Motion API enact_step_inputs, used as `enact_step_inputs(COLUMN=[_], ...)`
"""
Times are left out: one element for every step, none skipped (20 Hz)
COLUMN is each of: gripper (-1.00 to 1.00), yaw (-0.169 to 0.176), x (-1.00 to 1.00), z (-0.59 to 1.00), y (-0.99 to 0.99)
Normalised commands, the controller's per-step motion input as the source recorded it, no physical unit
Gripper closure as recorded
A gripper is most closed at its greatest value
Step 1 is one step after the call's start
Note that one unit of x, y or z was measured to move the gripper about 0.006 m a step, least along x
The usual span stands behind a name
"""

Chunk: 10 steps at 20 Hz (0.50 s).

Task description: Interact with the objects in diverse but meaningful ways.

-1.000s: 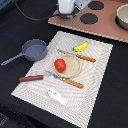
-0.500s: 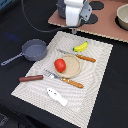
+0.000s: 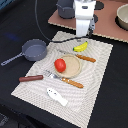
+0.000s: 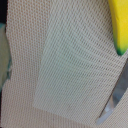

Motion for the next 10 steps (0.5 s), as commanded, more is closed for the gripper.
enact_step_inputs(gripper=[-1.0, -1.0, -1.0, -1.0, -1.0, -1.0, -1.0, -1.0, -1.0, -1.0], yaw=[0.019, 0.086, 0.122, 0.155, 0.151, 0.126, 0.1, 0.092, 0.081, 0.076], x=[0.34, 0.33, 0.34, 0.28, 0.29, 0.38, 0.42, 0.46, 0.45, 0.43], z=[0.01, 0.0, 0.0, 0.0, 0.0, 0.0, 0.03, 0.03, 0.0, 0.0], y=[-0.1, -0.1, -0.11, -0.17, -0.17, -0.12, -0.08, -0.05, -0.07, -0.1])
